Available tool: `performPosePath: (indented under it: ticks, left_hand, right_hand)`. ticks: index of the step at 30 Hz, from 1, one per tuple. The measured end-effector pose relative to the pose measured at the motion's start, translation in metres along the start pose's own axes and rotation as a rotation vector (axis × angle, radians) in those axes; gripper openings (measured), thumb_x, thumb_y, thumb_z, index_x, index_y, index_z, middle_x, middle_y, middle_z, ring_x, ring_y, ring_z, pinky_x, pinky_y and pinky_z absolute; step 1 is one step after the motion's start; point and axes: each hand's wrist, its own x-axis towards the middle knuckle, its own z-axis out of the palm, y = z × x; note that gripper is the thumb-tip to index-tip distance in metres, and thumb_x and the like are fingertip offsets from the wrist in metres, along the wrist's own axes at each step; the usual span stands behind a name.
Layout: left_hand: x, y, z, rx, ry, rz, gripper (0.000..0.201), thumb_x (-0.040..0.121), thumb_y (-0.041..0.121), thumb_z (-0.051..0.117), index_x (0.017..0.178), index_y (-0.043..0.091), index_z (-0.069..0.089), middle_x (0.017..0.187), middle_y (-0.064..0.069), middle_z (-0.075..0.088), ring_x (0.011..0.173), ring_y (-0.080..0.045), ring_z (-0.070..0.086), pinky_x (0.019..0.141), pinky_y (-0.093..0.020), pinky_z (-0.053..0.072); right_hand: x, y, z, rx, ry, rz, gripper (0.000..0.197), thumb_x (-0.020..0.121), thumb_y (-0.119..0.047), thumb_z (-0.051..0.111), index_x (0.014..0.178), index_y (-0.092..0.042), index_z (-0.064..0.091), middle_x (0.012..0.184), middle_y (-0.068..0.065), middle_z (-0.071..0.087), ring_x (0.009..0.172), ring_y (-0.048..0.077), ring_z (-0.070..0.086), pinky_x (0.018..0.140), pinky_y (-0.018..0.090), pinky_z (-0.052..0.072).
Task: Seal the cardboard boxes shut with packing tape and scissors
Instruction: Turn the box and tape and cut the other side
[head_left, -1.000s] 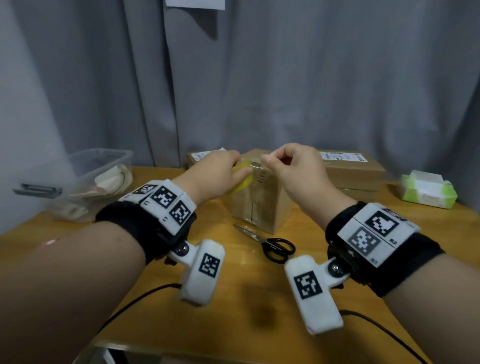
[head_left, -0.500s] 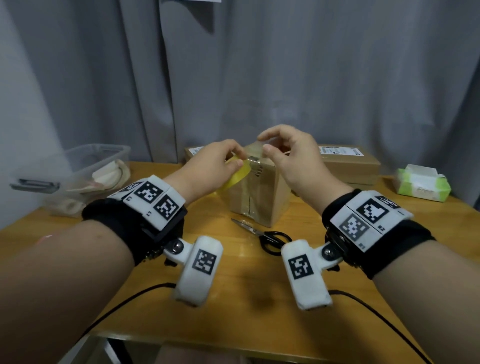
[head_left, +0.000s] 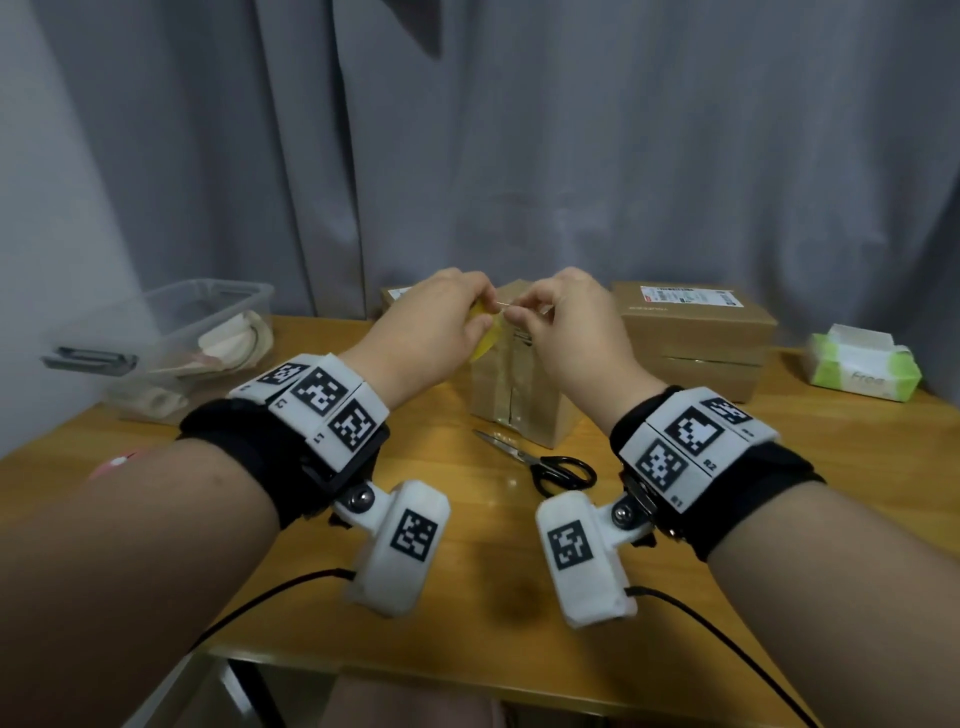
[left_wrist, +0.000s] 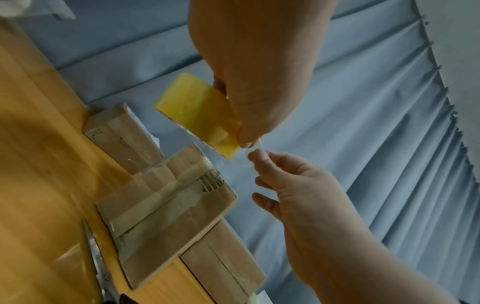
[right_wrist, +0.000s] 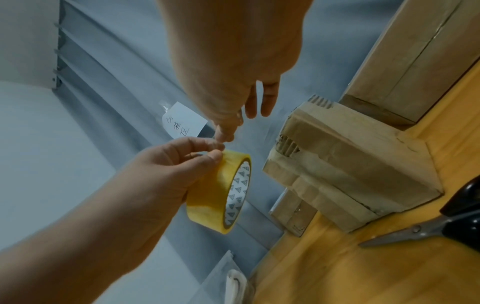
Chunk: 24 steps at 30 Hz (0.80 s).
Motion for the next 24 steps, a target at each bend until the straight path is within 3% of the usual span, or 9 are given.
performPosePath:
  ticks: [3, 7, 8, 11, 14, 17, 20, 22, 24]
  left_hand:
    - [-0.004, -0.010, 0.004, 0.049, -0.042, 0.007, 0.019, 0.094, 0.021, 0.052, 0.111, 0.017, 0.060, 0.099, 0.005, 0.047, 0.090, -0.012, 0.048, 0.076, -0.021, 0.033]
    - [-0.014, -0.042, 0.011, 0.097, -0.109, -0.084, 0.018, 0.093, 0.018, 0.053, 0.109, 0.015, 0.060, 0.111, -0.004, 0.057, 0.103, -0.022, 0.055, 0.085, -0.031, 0.042]
    - [-0.016, -0.053, 0.015, 0.118, -0.142, -0.129, 0.018, 0.092, 0.017, 0.053, 0.109, 0.014, 0.060, 0.112, -0.006, 0.057, 0.103, -0.024, 0.056, 0.085, -0.034, 0.043]
    - [-0.025, -0.082, 0.032, 0.214, -0.282, -0.242, 0.018, 0.093, 0.016, 0.050, 0.109, 0.016, 0.058, 0.111, -0.009, 0.057, 0.100, -0.028, 0.056, 0.083, -0.037, 0.046]
    - [-0.032, -0.096, 0.052, 0.324, -0.435, -0.309, 0.032, 0.092, 0.011, 0.044, 0.122, 0.021, 0.051, 0.118, -0.008, 0.057, 0.102, -0.027, 0.057, 0.082, -0.038, 0.048]
    - [-0.035, -0.104, 0.065, 0.315, -0.560, -0.351, 0.061, 0.091, 0.005, 0.043, 0.145, 0.024, 0.025, 0.119, -0.010, 0.060, 0.102, -0.026, 0.060, 0.084, -0.038, 0.051]
    - [-0.031, -0.101, 0.066, 0.330, -0.639, -0.383, 0.065, 0.093, 0.019, 0.050, 0.149, 0.024, 0.018, 0.126, -0.010, 0.055, 0.110, -0.027, 0.056, 0.090, -0.039, 0.049]
    - [-0.015, -0.092, 0.060, 0.387, -0.566, -0.360, 0.063, 0.092, 0.037, 0.054, 0.146, 0.021, 0.026, 0.133, -0.012, 0.045, 0.121, -0.030, 0.046, 0.096, -0.041, 0.044]
    - [0.010, -0.076, 0.051, 0.261, -0.340, -0.323, 0.056, 0.093, 0.044, 0.050, 0.140, 0.016, 0.037, 0.135, -0.014, 0.040, 0.126, -0.032, 0.037, 0.104, -0.041, 0.035]
  right_hand:
    - [-0.004, 0.007, 0.010, -0.122, -0.044, 0.000, 0.029, 0.091, -0.034, 0.062, 0.085, -0.007, 0.070, 0.104, 0.003, 0.050, 0.096, 0.018, 0.049, 0.081, 0.028, 0.041]
    - [-0.010, 0.029, 0.003, -0.138, -0.119, 0.071, 0.039, 0.097, -0.033, 0.053, 0.065, -0.013, 0.062, 0.064, -0.007, 0.047, 0.059, 0.008, 0.044, 0.059, 0.025, 0.031]
    - [-0.011, 0.034, 0.000, -0.108, -0.084, 0.062, 0.039, 0.098, -0.031, 0.050, 0.063, -0.018, 0.058, 0.063, -0.008, 0.046, 0.059, 0.005, 0.044, 0.060, 0.026, 0.031]
    - [-0.008, 0.043, -0.002, -0.138, 0.001, 0.069, 0.027, 0.098, -0.037, 0.046, 0.104, -0.020, 0.067, 0.105, 0.001, 0.052, 0.103, 0.018, 0.050, 0.089, 0.033, 0.040]
    - [0.006, 0.045, 0.001, -0.303, -0.158, 0.122, 0.045, 0.096, -0.048, 0.045, 0.135, -0.026, 0.050, 0.142, 0.006, 0.037, 0.134, 0.026, 0.030, 0.110, 0.041, 0.024]
    - [0.027, 0.045, 0.003, -0.308, -0.267, 0.172, 0.052, 0.098, -0.055, 0.029, 0.146, -0.035, 0.034, 0.158, 0.003, 0.020, 0.145, 0.027, 0.012, 0.116, 0.051, 0.006]
    - [0.043, 0.057, 0.015, -0.228, -0.421, 0.336, 0.051, 0.099, -0.057, 0.016, 0.147, -0.045, 0.025, 0.162, -0.001, 0.003, 0.147, 0.034, -0.001, 0.112, 0.062, -0.003]
    - [0.046, 0.067, 0.022, -0.107, -0.459, 0.388, 0.050, 0.100, -0.053, 0.024, 0.147, -0.040, 0.029, 0.162, 0.004, 0.001, 0.147, 0.036, 0.002, 0.117, 0.056, 0.002]
    - [0.046, 0.071, 0.025, -0.041, -0.433, 0.381, 0.048, 0.100, -0.050, 0.031, 0.146, -0.037, 0.034, 0.161, 0.006, 0.003, 0.147, 0.033, 0.005, 0.118, 0.047, 0.005]
